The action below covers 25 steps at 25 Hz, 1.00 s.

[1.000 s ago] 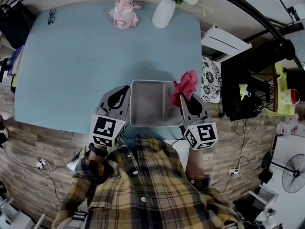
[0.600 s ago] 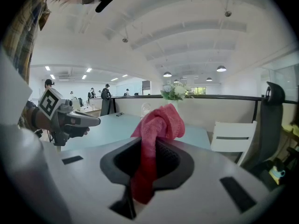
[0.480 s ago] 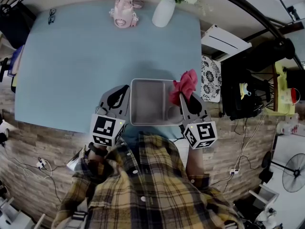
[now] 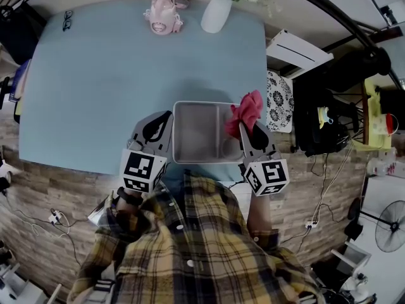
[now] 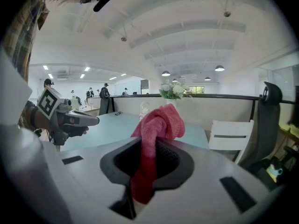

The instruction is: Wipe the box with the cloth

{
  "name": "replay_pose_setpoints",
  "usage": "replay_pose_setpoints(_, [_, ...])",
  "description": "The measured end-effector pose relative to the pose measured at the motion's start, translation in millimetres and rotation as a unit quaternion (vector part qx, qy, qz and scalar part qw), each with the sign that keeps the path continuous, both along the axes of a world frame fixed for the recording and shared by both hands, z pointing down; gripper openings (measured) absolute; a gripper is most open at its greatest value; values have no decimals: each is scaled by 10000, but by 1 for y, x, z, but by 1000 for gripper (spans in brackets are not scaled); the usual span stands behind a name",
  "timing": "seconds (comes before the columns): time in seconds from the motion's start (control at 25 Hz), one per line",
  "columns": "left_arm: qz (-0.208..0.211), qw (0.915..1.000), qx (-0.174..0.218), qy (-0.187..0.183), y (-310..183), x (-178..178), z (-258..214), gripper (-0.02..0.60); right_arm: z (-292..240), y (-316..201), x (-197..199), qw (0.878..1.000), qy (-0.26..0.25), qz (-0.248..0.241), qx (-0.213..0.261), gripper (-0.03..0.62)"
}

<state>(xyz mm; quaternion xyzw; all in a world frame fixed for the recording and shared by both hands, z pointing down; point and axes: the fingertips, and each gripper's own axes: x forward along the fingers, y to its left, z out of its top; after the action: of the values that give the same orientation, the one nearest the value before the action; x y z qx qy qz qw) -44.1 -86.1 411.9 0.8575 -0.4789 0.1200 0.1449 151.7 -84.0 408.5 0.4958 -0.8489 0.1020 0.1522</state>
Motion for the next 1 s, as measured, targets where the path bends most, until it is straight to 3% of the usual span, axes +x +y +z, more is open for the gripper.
replay_pose_setpoints(1.0, [-26, 10000, 23, -29, 7, 1, 1, -9, 2, 9, 4, 10000, 15, 85, -50, 67])
